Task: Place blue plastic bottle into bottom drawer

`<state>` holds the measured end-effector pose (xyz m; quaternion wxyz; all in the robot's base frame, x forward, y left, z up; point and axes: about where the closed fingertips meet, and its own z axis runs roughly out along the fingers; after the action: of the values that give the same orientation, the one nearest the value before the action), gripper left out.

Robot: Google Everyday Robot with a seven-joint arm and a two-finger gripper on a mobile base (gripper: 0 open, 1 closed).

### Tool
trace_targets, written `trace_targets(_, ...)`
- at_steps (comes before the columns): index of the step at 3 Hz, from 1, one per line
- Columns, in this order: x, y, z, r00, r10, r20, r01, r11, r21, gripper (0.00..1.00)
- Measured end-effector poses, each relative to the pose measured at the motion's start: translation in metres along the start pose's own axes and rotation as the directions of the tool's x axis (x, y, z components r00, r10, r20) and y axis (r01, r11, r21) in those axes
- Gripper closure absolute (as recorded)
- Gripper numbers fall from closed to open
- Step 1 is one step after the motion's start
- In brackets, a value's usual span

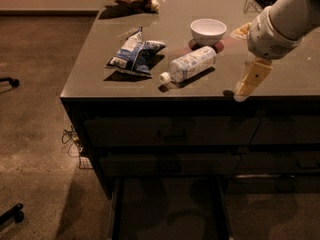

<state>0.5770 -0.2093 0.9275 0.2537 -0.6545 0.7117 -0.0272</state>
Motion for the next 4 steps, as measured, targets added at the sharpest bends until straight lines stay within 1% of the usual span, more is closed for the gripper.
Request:
trace_targets(1,-0.005,-0.017,0.014,0.998,-0.053,0.018,0.053,0.9985,0.009,0.00)
trace_targets(2,-0.011,-0.045,0.038,0.992,-0.120,0.045,0.121,0.9927,-0.002,0.00)
trace_targets(3,-0.019,-0.075,0.067,0.980,-0.184,0.076,0.188,0.9813,-0.041,0.00)
trace_targets(4,-0.027,-0.089,0.080,0.973,-0.214,0.090,0.220,0.9734,-0.063,0.00)
